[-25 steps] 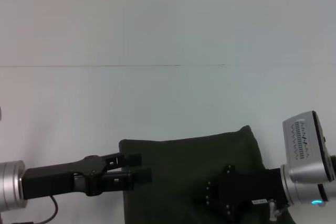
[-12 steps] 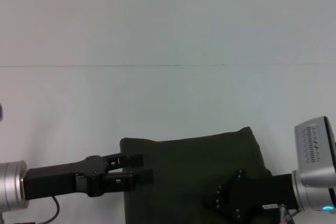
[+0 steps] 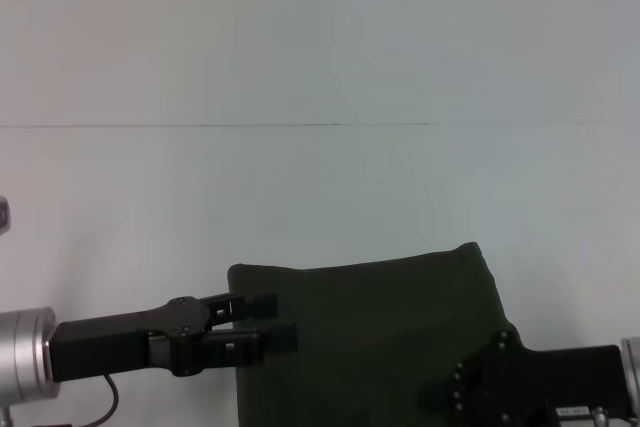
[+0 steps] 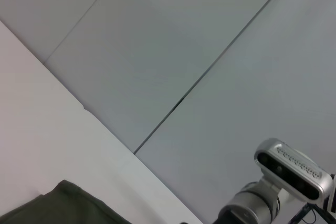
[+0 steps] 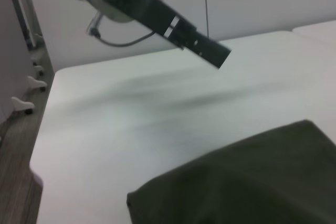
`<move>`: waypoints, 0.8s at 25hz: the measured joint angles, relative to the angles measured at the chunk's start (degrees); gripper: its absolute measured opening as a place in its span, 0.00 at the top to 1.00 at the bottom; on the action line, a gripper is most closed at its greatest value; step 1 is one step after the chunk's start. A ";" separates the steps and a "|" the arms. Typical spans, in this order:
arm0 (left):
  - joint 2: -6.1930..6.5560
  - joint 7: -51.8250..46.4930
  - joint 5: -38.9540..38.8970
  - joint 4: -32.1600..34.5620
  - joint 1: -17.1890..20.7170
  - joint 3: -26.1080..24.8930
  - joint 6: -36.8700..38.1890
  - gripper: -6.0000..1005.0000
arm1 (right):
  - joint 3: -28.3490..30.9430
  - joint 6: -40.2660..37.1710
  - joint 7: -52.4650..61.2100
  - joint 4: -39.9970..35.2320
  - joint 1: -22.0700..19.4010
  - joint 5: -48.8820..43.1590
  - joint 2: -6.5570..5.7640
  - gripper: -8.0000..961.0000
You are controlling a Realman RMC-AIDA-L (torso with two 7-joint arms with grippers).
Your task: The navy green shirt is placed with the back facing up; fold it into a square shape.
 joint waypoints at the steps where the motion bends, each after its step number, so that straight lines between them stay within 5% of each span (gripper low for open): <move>1: -0.05 0.06 0.00 0.00 -0.03 -0.02 -0.04 0.06 | 0.00 -0.15 -0.51 -0.12 -0.68 -0.30 -0.19 0.99; 20: -0.34 0.17 0.00 0.00 -0.55 0.02 -0.80 0.06 | 10.22 0.10 -1.82 -0.21 -4.88 -8.20 -1.77 0.99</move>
